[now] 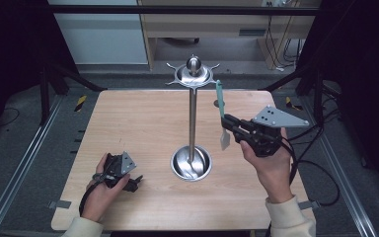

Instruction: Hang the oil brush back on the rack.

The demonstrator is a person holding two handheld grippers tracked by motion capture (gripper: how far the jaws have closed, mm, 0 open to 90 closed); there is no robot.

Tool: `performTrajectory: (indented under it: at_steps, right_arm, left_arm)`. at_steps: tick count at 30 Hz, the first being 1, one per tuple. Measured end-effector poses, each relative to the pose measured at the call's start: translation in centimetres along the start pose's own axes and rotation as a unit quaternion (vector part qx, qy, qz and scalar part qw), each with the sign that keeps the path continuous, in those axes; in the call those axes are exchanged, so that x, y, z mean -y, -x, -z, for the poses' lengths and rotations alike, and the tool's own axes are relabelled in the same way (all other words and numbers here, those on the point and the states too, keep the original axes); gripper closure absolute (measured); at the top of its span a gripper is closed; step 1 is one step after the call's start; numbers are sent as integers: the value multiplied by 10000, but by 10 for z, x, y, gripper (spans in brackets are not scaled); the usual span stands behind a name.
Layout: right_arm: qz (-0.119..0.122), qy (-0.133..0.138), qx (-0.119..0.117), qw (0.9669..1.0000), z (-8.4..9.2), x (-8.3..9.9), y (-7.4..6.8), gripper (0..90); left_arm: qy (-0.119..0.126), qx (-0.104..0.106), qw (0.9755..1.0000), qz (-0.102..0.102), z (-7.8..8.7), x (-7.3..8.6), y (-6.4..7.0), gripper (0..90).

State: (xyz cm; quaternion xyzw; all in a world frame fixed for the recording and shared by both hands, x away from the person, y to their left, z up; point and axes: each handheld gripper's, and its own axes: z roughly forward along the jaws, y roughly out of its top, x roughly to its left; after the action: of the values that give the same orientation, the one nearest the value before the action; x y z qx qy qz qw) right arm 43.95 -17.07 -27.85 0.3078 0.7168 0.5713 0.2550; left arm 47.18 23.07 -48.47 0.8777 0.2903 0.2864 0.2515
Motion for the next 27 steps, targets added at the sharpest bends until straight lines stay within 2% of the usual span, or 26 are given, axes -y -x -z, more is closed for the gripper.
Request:
performTrajectory:
  at_steps: [11, 27]
  right_arm:
    - [-84, 177, 58, 9998, -10, 6, -3, 821]
    - [-68, 209, 59, 9997, -13, 6, -5, 820]
  left_arm:
    - [-8, -1, 10000, -27, 0, 0, 0, 31]
    - [7, -2, 10000, 4, 1, 0, 0, 31]
